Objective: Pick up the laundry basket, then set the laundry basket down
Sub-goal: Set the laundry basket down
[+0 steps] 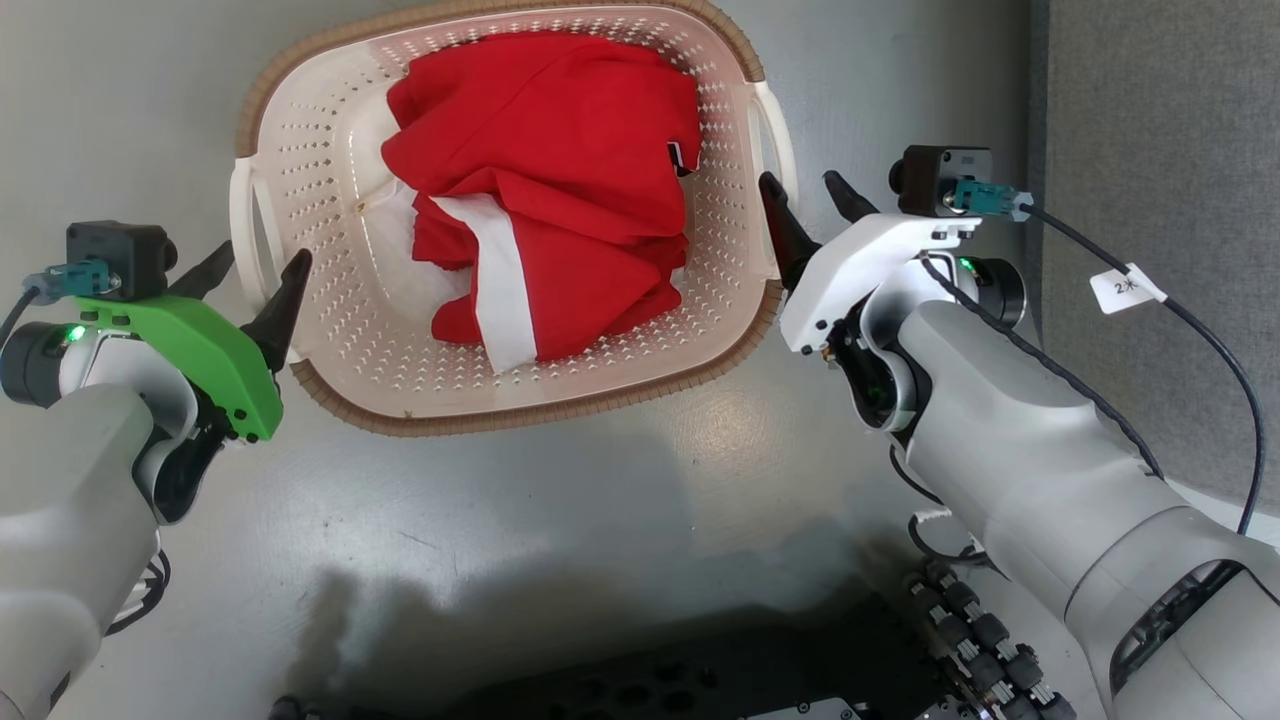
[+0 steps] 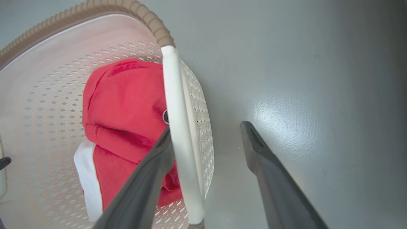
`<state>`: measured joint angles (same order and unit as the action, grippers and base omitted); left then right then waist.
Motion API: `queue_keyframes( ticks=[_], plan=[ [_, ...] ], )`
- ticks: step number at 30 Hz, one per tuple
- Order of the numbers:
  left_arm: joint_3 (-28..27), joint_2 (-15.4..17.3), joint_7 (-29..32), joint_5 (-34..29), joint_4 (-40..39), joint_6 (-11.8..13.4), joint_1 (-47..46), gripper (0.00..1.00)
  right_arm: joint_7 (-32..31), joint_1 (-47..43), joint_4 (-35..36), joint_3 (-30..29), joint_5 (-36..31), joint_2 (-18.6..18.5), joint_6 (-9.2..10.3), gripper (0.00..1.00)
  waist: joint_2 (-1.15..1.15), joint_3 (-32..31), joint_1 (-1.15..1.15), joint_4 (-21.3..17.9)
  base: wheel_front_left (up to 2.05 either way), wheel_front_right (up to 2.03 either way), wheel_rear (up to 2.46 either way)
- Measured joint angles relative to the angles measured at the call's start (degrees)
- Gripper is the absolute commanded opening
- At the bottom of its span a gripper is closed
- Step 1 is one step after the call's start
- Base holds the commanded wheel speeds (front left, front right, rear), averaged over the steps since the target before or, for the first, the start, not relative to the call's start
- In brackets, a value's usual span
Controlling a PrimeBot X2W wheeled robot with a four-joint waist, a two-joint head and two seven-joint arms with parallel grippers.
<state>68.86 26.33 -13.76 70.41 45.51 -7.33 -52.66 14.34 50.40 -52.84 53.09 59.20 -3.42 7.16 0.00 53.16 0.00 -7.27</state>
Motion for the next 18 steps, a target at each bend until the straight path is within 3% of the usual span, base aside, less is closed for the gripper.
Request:
queue_keyframes(
  ticks=[18],
  plan=[
    [0.9, 0.0, -0.5, 0.0, 0.9, 0.0, 0.1, 1.00, 0.0, -0.2, 1.0, -2.2, -2.6, 0.0, 0.01, 1.00, 0.00, -3.0, 0.00, -0.2, 0.00, 0.00, 0.00]
  ],
)
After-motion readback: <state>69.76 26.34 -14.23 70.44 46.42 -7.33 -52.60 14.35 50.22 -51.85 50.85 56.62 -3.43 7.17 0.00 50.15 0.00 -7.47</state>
